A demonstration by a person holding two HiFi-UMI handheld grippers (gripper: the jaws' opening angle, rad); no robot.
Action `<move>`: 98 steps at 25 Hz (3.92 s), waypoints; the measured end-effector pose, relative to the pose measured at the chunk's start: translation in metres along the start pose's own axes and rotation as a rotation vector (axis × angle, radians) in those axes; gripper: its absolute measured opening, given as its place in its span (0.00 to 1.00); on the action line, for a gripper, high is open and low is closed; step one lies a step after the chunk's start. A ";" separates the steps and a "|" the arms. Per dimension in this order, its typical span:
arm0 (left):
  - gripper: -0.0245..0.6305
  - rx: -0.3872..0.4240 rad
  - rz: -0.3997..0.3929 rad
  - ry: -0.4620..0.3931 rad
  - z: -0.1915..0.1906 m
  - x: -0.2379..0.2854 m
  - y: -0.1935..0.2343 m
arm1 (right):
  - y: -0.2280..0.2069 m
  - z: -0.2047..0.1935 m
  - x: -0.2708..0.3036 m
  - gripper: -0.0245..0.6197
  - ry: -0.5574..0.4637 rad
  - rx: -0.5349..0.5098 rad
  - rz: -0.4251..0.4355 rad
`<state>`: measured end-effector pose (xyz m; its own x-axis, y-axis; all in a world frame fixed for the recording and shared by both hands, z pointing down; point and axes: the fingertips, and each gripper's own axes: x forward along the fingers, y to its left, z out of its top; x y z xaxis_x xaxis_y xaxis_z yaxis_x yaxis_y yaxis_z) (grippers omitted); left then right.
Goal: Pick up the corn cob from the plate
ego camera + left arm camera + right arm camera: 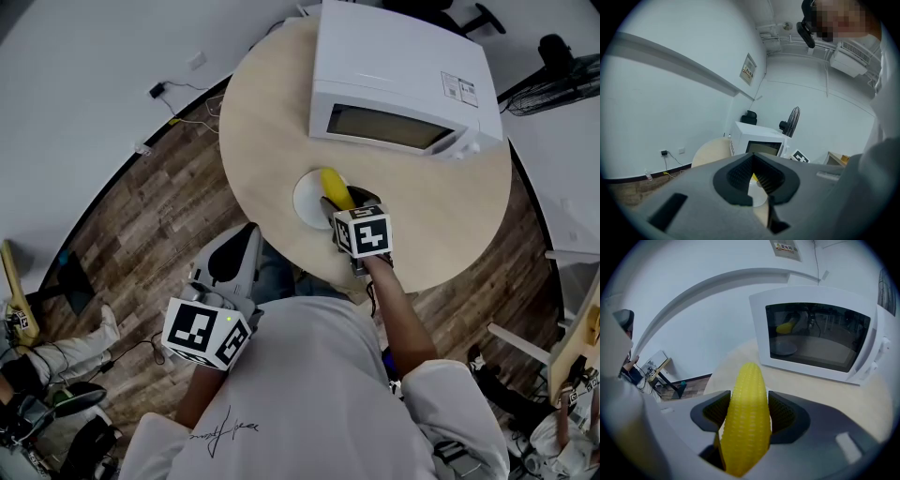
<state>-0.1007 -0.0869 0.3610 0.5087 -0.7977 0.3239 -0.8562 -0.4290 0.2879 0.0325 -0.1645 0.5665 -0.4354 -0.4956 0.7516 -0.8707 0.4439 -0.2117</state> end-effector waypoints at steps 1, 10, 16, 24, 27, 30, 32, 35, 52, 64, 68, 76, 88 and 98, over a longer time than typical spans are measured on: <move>0.02 0.001 0.000 0.000 0.000 0.000 0.000 | 0.000 0.001 -0.001 0.45 -0.004 0.001 0.001; 0.02 0.007 0.001 -0.003 -0.001 -0.003 -0.004 | 0.005 0.006 -0.012 0.45 -0.042 0.012 0.016; 0.02 0.008 -0.003 -0.006 -0.001 -0.005 -0.006 | 0.008 0.009 -0.021 0.45 -0.062 0.017 0.022; 0.02 0.011 -0.007 -0.011 -0.001 -0.005 -0.012 | 0.008 0.011 -0.032 0.45 -0.090 0.029 0.028; 0.02 0.012 -0.008 -0.013 -0.001 -0.005 -0.014 | 0.008 0.014 -0.037 0.45 -0.103 0.029 0.032; 0.02 0.014 -0.009 -0.013 -0.001 -0.004 -0.017 | 0.007 0.019 -0.043 0.45 -0.120 0.028 0.035; 0.02 0.015 -0.011 -0.014 -0.001 -0.004 -0.018 | 0.006 0.022 -0.048 0.45 -0.133 0.032 0.037; 0.02 0.014 -0.009 -0.022 -0.001 -0.003 -0.020 | 0.005 0.025 -0.054 0.45 -0.150 0.040 0.042; 0.02 0.007 -0.002 -0.026 -0.003 0.004 -0.027 | -0.001 0.042 -0.087 0.45 -0.239 0.071 0.071; 0.02 0.011 0.011 -0.028 -0.004 0.002 -0.023 | 0.003 0.049 -0.105 0.45 -0.276 0.072 0.084; 0.02 0.004 0.013 -0.029 -0.005 0.000 -0.021 | 0.006 0.054 -0.113 0.45 -0.296 0.072 0.086; 0.02 -0.001 0.023 -0.036 -0.005 -0.002 -0.014 | 0.014 0.064 -0.128 0.45 -0.336 0.064 0.098; 0.02 0.007 0.023 -0.043 0.001 0.000 -0.011 | 0.018 0.074 -0.148 0.45 -0.381 0.062 0.120; 0.02 -0.011 0.004 -0.035 -0.003 0.003 -0.014 | 0.013 0.078 -0.168 0.45 -0.417 0.066 0.146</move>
<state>-0.0865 -0.0822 0.3605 0.5019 -0.8138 0.2929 -0.8568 -0.4217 0.2967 0.0761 -0.1332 0.3890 -0.5985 -0.6957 0.3972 -0.7998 0.4901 -0.3465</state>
